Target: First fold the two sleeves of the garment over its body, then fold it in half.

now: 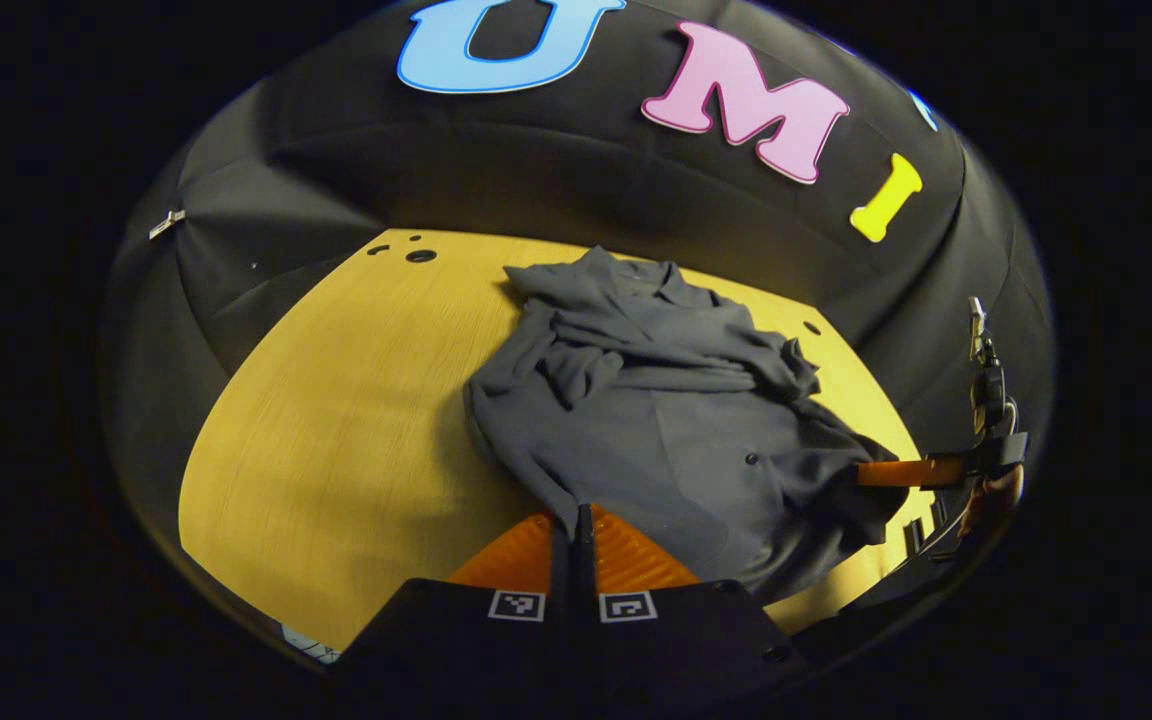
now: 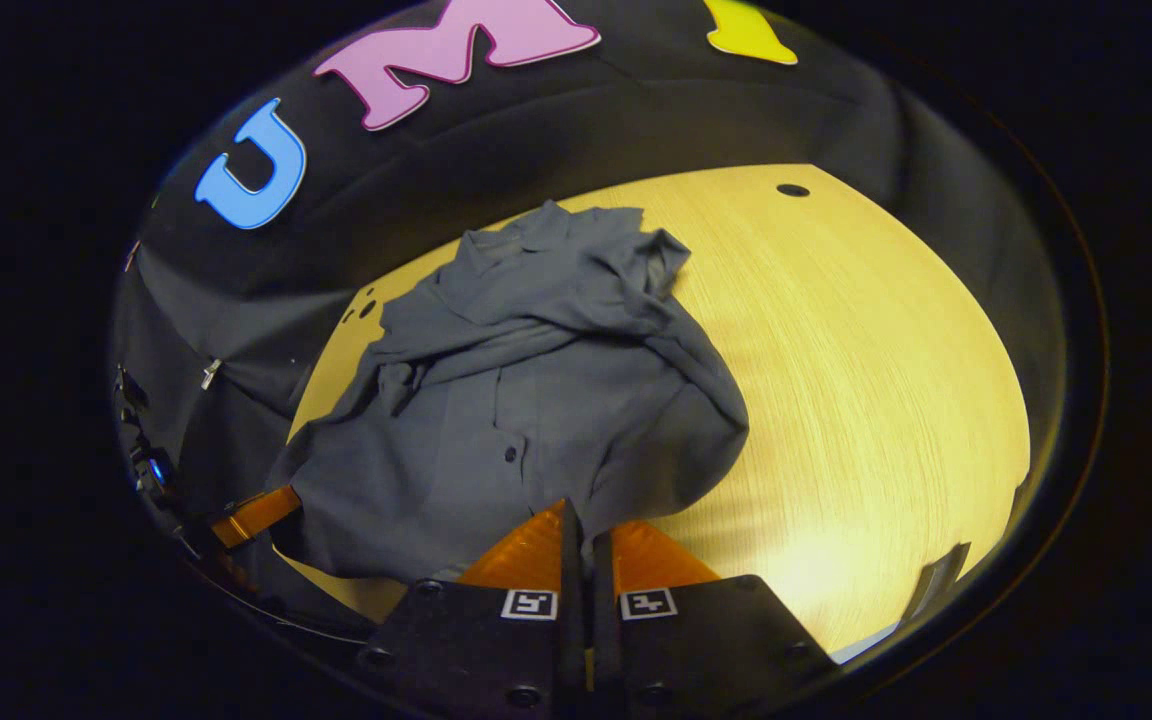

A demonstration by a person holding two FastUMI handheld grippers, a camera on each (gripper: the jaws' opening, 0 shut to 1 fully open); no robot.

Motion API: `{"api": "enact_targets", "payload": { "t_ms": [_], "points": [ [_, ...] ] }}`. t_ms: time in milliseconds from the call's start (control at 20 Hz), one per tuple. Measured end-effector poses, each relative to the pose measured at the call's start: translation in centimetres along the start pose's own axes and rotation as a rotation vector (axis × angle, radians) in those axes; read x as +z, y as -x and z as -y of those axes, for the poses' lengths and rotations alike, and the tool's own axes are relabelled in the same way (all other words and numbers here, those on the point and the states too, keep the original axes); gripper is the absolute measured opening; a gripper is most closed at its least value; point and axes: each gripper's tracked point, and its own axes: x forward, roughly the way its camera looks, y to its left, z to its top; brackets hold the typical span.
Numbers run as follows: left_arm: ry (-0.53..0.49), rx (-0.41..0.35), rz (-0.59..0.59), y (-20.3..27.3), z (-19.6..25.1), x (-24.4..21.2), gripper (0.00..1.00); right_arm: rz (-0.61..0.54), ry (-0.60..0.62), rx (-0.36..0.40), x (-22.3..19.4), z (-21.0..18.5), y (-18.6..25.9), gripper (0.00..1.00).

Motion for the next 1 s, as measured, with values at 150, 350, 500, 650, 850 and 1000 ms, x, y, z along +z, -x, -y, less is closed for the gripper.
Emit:
{"api": "enact_targets", "payload": {
  "t_ms": [150, 350, 500, 650, 850, 1000],
  "points": [
    [-0.032, -0.013, 0.043, -0.1, 0.7, 2.6, 0.06, 0.053, 0.038, 0.026, 2.8, -1.5, -0.1, 0.08],
    [-0.032, -0.021, 0.096, -0.4, 1.2, 6.2, 0.06, 0.12, 0.056, 0.049, 6.8, -2.5, -0.2, 0.08],
    [-0.04, -0.012, 0.143, -0.9, 1.1, 9.0, 0.06, 0.158, 0.065, 0.052, 9.7, -2.6, -0.9, 0.08],
    [-0.033, -0.015, 0.169, -1.7, 1.1, 11.3, 0.05, 0.2, 0.07, 0.058, 12.6, -2.8, -1.9, 0.08],
    [-0.05, -0.018, 0.209, -3.6, 1.2, 15.0, 0.05, 0.242, 0.096, 0.061, 16.0, -3.0, -3.3, 0.08],
    [-0.035, -0.031, 0.242, -5.3, 1.6, 18.2, 0.05, 0.27, 0.107, 0.059, 18.6, -3.1, -4.6, 0.08]
  ]
}}
